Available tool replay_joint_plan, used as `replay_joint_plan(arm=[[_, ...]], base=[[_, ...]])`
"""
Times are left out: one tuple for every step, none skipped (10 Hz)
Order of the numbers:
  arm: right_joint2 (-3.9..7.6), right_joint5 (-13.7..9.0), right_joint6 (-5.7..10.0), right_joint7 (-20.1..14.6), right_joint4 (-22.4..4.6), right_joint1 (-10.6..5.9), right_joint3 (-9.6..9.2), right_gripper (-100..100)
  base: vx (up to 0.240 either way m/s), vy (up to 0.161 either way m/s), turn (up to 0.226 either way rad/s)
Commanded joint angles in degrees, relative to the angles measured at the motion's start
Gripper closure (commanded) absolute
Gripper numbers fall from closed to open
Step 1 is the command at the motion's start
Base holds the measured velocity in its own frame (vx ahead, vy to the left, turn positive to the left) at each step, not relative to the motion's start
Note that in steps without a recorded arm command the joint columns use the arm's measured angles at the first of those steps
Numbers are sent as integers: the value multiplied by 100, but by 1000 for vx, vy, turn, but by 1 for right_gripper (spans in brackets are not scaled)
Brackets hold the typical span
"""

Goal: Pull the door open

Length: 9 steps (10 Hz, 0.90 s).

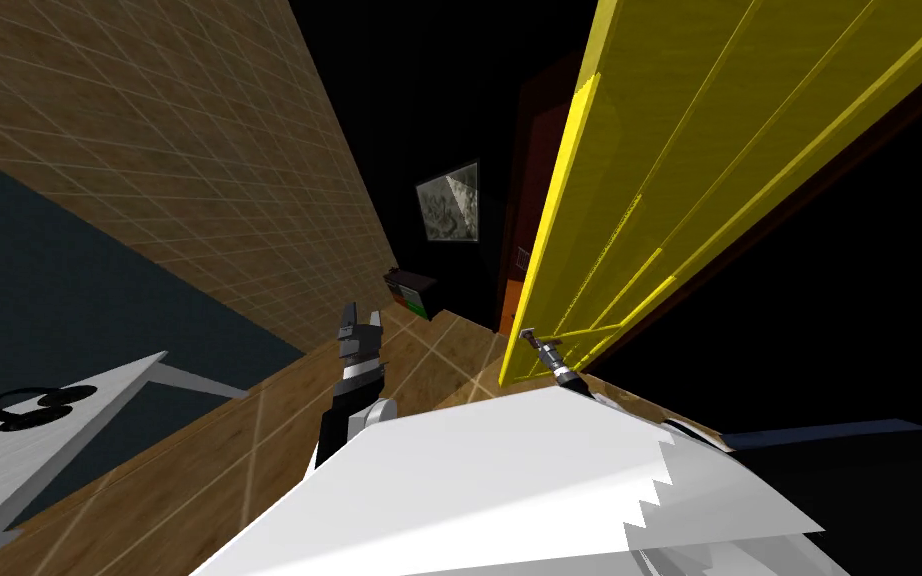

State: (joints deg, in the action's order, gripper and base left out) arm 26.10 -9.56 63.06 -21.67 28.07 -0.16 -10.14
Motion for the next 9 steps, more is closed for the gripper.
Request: replay_joint_plan(arm=[[36, 3, 107, -37, 34, 140, -57, 100], [88, 0, 221, -86, 7, 202, -92, 100], [138, -2, 331, -134, -20, 263, -125, 100], [184, -3, 432, -178, -44, 318, -155, 100], [224, -5, 518, -215, -64, 365, -182, 100], [265, -7, 607, -253, -85, 414, -209, 100], [241, 0, 533, -238, -68, 379, -200, 100], [258, -4, 625, -261, -106, 428, -231, 100], [264, -6, 646, -265, -114, 437, -236, 100]], base=[[-180, -44, 121], [-193, -69, 184], [-203, -90, 168], [-206, -95, 169], [-165, -69, 147], [-178, -54, 140], [-87, -23, 26], [-137, -55, 170], [-188, -78, 158]])
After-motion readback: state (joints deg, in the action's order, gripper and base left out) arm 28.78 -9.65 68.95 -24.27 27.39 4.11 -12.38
